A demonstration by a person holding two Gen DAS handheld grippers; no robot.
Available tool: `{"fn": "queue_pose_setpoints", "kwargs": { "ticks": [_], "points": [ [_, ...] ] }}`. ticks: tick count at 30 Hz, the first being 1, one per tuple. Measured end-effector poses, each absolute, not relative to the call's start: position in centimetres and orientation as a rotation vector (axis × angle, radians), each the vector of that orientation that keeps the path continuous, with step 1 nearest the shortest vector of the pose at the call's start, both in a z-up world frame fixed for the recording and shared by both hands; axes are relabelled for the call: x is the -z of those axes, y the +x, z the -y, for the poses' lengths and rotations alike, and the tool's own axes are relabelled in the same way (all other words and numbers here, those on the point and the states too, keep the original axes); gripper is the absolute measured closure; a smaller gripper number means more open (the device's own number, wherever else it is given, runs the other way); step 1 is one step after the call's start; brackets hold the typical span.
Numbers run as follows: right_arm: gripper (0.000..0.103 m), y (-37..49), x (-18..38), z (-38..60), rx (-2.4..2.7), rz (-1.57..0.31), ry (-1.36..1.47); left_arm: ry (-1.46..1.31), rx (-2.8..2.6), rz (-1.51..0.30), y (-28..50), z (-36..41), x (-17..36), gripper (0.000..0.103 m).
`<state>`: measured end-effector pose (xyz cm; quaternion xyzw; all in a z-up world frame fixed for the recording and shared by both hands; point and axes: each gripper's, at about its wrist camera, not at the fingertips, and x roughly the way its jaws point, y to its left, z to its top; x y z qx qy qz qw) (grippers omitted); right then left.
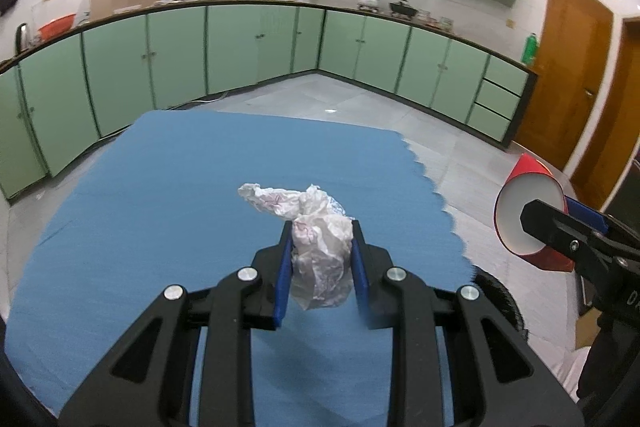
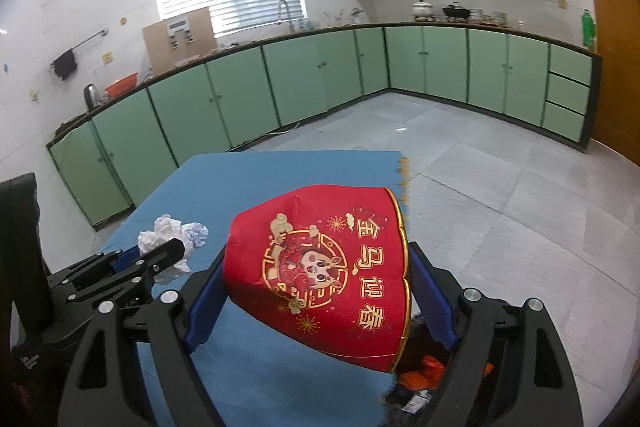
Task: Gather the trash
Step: 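Carry the tissue and red wrapper over the trash bin with both grippers, then open both grippers to drop the tissue and wrapper into the bin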
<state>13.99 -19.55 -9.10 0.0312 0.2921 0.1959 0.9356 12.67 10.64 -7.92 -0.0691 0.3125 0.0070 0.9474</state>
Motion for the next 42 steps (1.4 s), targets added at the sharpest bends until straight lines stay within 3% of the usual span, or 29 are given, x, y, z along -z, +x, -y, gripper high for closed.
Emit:
{"fn": "queue_pose_setpoints", "kwargs": {
  "ticks": [29, 42],
  "points": [
    [0.021, 12.7, 12.3, 37.4, -0.136, -0.636, 0.133, -0.054, 0.316, -0.668, 15.0, 7.8, 11.2, 0.078],
    [0.021, 14.3, 15.3, 40.1, -0.118, -0.690, 0.131, -0.021, 0.385, -0.747, 16.7, 11.7, 16.5, 0.078]
  ]
}}
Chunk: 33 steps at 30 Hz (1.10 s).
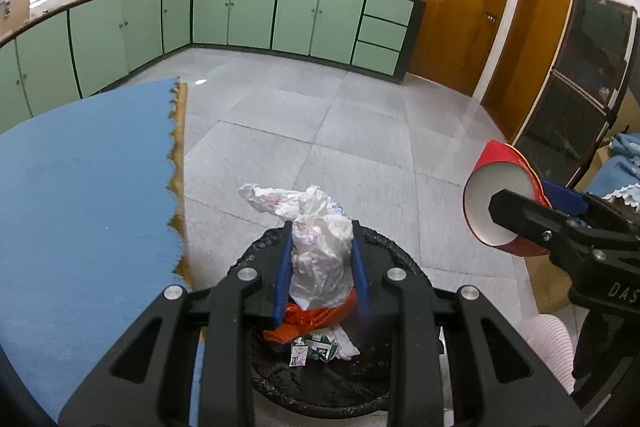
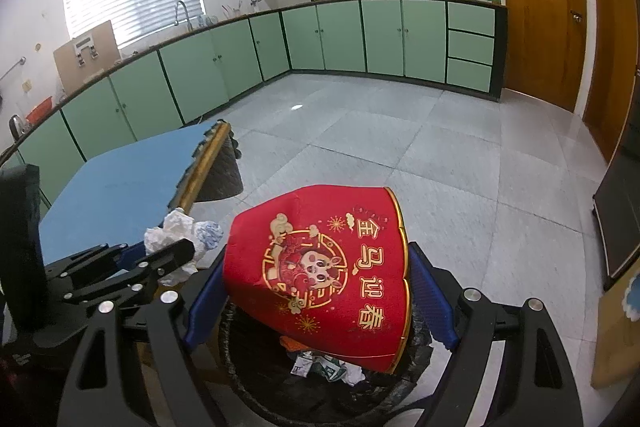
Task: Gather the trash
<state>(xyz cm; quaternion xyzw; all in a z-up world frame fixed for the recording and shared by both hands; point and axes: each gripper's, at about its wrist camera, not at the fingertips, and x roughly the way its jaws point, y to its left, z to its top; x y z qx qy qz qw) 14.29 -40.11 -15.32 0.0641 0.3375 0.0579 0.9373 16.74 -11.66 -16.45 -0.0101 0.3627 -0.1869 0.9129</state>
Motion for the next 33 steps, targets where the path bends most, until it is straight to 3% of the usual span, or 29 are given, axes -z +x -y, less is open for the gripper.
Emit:
{"fn": "queue_pose_setpoints", "kwargs": {
  "ticks": [5, 12, 27, 33],
  "points": [
    [0.021, 15.1, 16.8, 40.9, -0.117, -0.710, 0.147, -0.014, 0.389, -0.764, 17.2, 12.5, 17.2, 0.074],
    [0.010, 16.6, 18.9, 42.0, -0.113, -0.762, 0.203, -0.036, 0.390, -0.757, 17.9, 12.6, 16.7, 0.044],
    [0.006, 14.0, 15.1, 42.7, -0.080, -0.700, 0.244, -0.076, 0.325, -0.681, 16.4, 8.2, 12.2, 0.018],
    [0.006, 12.1, 12.9, 41.3, -0.118, -0.687, 0.248, -0.062, 0.293, -0.663, 14.5, 6.8, 10.0, 0.014]
  ]
}}
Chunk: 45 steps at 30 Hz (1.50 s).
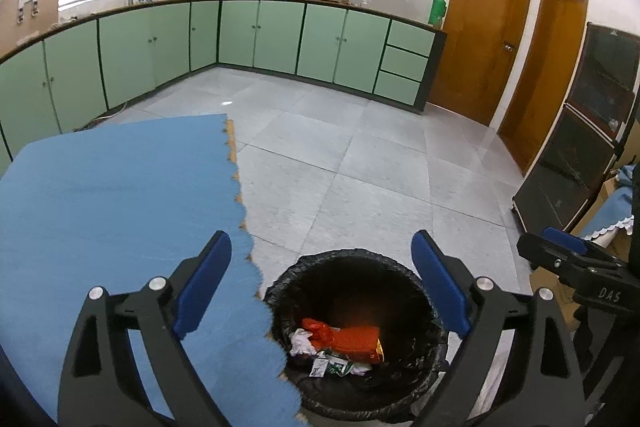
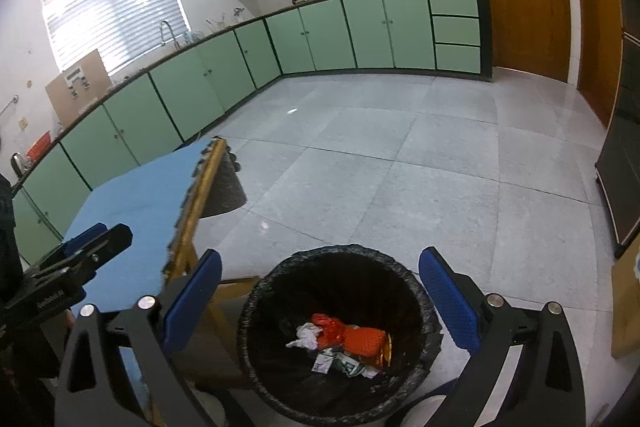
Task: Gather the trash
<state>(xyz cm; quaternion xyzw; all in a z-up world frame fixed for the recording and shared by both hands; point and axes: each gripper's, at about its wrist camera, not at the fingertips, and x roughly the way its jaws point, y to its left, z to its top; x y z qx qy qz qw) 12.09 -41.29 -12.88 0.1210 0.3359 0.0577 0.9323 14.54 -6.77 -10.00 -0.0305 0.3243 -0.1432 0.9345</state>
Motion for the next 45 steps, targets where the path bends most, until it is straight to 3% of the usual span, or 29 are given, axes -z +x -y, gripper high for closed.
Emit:
{"fn": "queue_pose_setpoints", "kwargs": {
  "ticks": [28, 45],
  "points": [
    [0.006, 0.8, 6.7, 36.2, -0.204, -0.589, 0.212, -0.049, 0.278, -0.589, 1.8, 3.8, 3.1, 0.012],
    [0.006, -0.6, 4.7, 34.8, -0.215, -0.523, 0.151, -0.036, 0.235, -0.529, -0.8, 2.7, 1.5, 0.012]
  ]
}}
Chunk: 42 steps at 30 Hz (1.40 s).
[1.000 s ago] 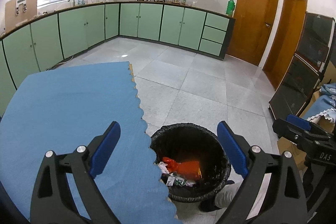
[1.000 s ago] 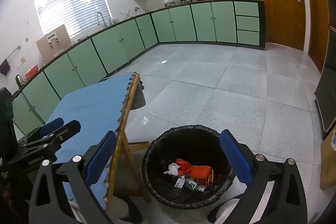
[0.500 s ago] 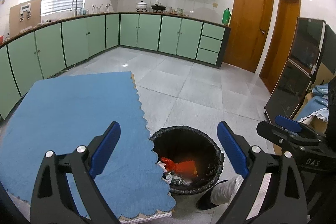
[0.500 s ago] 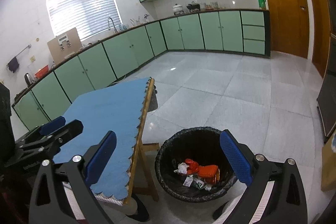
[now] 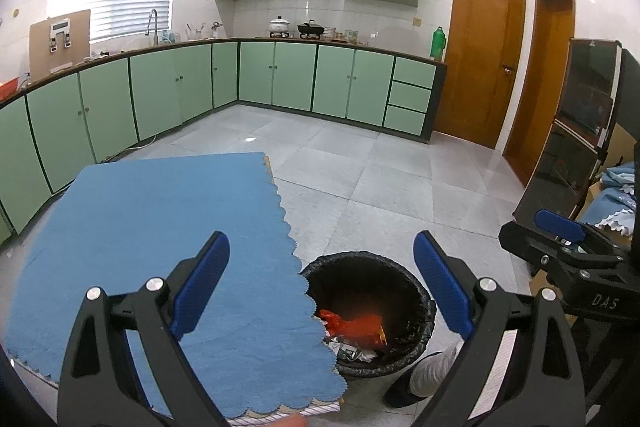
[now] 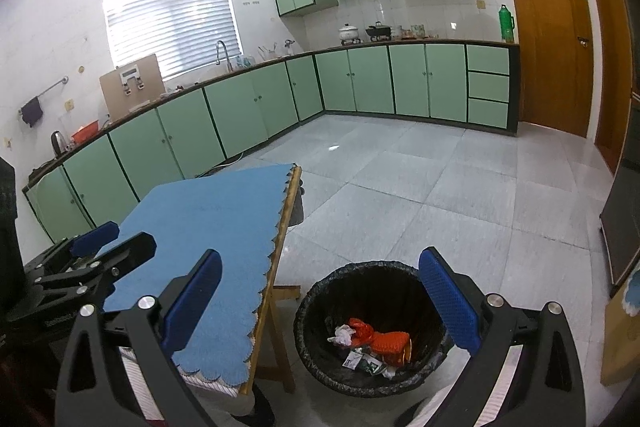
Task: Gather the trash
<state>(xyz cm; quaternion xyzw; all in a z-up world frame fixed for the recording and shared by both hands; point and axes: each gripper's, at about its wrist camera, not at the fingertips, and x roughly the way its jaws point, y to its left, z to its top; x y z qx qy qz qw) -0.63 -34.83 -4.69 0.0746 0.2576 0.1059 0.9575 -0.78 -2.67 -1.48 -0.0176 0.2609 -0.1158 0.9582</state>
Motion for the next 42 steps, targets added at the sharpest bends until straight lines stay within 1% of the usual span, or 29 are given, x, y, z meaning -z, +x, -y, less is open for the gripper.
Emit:
{"fn": "queue_pose_setpoints", "kwargs": {
  "ticks": [42],
  "points": [
    [0.006, -0.40, 4.42, 34.31, -0.228, -0.518, 0.122, -0.024, 0.214, -0.523, -1.10, 2.59, 0.98, 0.012]
  ]
}}
